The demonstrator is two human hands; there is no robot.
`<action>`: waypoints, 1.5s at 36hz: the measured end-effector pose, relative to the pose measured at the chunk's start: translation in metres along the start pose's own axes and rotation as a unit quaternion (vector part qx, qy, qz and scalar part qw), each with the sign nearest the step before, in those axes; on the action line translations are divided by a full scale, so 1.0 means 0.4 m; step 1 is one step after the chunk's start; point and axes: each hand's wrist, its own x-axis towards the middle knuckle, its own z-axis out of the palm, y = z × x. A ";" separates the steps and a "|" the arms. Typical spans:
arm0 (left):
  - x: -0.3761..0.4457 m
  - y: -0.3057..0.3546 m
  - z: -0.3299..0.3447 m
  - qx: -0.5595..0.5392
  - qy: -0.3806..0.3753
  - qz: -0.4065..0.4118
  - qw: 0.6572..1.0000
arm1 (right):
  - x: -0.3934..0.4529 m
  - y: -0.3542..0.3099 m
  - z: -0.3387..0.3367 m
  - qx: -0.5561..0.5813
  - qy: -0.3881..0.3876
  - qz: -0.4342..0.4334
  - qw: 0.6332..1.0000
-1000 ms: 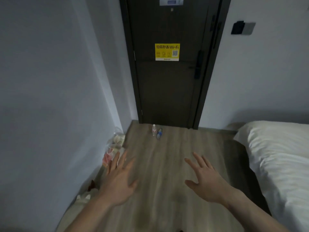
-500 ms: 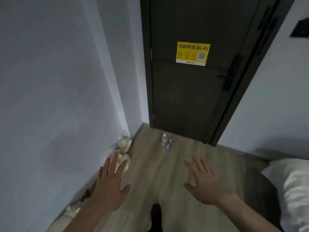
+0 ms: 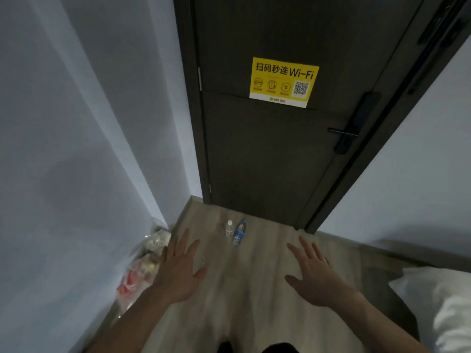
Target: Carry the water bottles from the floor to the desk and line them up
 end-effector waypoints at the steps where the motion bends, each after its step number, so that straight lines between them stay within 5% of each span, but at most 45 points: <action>1: 0.038 0.008 -0.015 -0.001 -0.013 0.002 1.000 | 0.031 0.004 -0.014 0.002 -0.007 0.003 1.000; 17: 0.602 0.018 0.059 0.006 -0.126 -0.075 0.989 | 0.705 0.097 -0.176 -0.036 -0.096 -0.034 0.994; 27: 0.896 -0.015 0.273 0.026 -0.183 -0.125 0.975 | 1.132 0.138 -0.132 -0.071 -0.203 -0.063 0.975; 39: 1.246 -0.122 0.750 -0.020 -0.272 -0.112 0.956 | 1.635 0.173 0.236 -0.014 -0.241 -0.004 0.971; 54: 1.532 -0.173 1.275 -0.112 -0.256 -0.087 0.956 | 2.066 0.237 0.802 0.131 -0.236 0.122 0.955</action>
